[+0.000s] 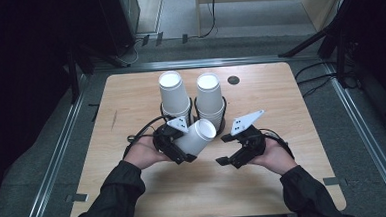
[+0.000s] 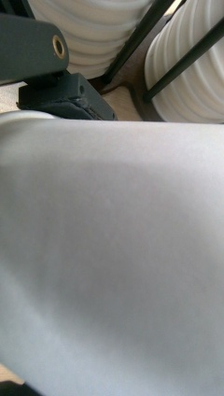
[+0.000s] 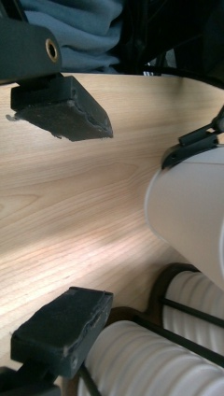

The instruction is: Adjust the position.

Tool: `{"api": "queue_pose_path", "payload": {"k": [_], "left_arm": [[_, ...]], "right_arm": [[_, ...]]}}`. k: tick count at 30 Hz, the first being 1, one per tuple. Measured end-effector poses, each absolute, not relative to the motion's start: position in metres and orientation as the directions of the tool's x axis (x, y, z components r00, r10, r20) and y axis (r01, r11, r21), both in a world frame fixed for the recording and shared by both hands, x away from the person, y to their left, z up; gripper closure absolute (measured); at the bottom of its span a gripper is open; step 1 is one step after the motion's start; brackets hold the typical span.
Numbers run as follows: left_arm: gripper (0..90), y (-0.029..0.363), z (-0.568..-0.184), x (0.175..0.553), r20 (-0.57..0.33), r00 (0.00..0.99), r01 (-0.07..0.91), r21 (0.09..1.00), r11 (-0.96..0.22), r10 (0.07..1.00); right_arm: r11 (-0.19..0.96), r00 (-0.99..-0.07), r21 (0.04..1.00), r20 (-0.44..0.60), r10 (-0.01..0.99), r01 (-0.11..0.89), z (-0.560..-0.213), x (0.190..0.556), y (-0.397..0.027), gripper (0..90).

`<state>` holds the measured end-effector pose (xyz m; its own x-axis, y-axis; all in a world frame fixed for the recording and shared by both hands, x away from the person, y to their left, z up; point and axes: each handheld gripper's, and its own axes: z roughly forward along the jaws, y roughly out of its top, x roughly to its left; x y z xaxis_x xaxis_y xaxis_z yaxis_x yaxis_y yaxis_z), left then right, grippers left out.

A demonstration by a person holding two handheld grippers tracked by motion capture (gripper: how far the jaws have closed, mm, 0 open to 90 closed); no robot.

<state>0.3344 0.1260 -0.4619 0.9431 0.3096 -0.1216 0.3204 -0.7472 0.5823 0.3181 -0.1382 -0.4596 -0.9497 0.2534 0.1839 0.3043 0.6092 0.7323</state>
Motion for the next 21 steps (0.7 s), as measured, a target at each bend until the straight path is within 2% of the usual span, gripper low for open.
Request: {"api": "queue_pose_path", "payload": {"k": [6,14,21], "left_arm": [[14.4,0.112,-0.466,0.344,-0.143,0.944,0.326,0.553,-0.767,0.299],[14.3,0.098,-0.477,0.341,-0.151,0.958,0.285,0.493,-0.822,0.242],[14.1,0.087,-0.483,0.338,-0.171,0.963,0.267,0.468,-0.843,0.209]], "right_arm": [[0.625,-0.943,0.711,0.185,0.276,0.323,-0.465,0.319,-0.142,17.0],[0.628,-0.934,0.698,0.188,0.304,0.345,-0.467,0.323,-0.149,15.3],[0.648,-0.952,0.7,0.186,0.241,0.301,-0.464,0.321,-0.142,14.2]]}}
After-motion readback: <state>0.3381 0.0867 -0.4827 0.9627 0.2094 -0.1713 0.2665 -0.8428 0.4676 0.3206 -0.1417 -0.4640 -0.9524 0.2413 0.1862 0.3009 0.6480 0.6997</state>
